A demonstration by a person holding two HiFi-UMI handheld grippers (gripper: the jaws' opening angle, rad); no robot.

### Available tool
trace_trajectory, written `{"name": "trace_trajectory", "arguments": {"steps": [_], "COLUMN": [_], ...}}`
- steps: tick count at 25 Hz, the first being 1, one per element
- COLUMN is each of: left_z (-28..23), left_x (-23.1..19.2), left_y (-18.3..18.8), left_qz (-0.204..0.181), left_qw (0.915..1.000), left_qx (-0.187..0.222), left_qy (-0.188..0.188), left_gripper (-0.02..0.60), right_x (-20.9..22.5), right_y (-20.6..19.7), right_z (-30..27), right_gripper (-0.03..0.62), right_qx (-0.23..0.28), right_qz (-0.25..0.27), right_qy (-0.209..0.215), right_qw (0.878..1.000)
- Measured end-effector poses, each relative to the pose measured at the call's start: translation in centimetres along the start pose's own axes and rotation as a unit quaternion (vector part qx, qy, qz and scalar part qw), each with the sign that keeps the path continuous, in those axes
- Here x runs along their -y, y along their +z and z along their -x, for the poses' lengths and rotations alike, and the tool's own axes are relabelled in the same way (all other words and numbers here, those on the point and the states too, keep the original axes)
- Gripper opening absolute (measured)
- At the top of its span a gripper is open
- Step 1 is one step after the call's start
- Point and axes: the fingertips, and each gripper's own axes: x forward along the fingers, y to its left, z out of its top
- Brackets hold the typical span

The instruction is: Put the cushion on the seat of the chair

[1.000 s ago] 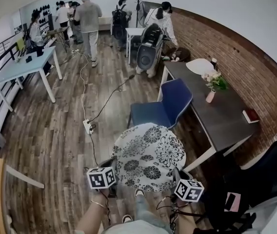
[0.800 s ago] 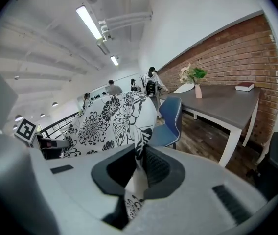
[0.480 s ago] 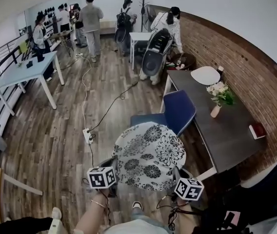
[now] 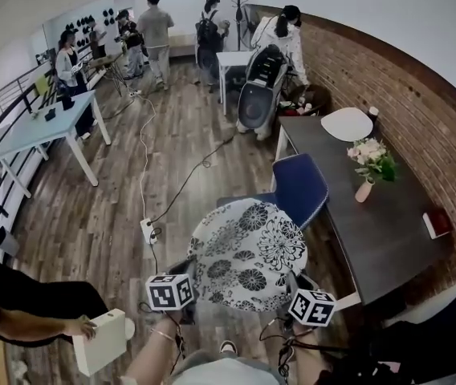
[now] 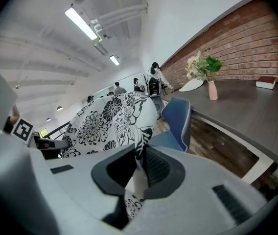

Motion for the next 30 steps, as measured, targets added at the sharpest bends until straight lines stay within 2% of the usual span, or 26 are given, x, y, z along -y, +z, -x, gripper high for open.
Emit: {"name": "trace_trajectory", "arguments": {"steps": [7, 15, 18, 30], "left_z": [-2.8, -7.2, -10.0, -20.7], "left_x": [-0.1, -1.6, -2.8, -9.9], "left_y": [1.5, 3.4, 5.2, 14.8], "left_qz": [-0.002, -0.001, -0.008, 0.008], "left_qw": [0.9999, 0.9999, 0.9999, 0.9991], "left_qx": [-0.01, -0.014, -0.012, -0.014], "left_qy": [0.013, -0.001, -0.009, -0.04], "left_gripper": [0.015, 0.015, 0.015, 0.015], "right_x": [1.6, 2.6, 2.2, -1.1], "right_y": [1.7, 2.2, 3.5, 10.6], "right_z": [-2.9, -6.6, -9.0, -20.8], "right_gripper": [0.032, 0.031, 0.032, 0.031], "right_qx": [-0.009, -0.013, -0.011, -0.012], "right_qz": [-0.012, -0.027, -0.024, -0.015], "right_qy": [0.005, -0.012, -0.019, -0.05], "right_qw": [1.0, 0.999, 0.999, 0.999]}}
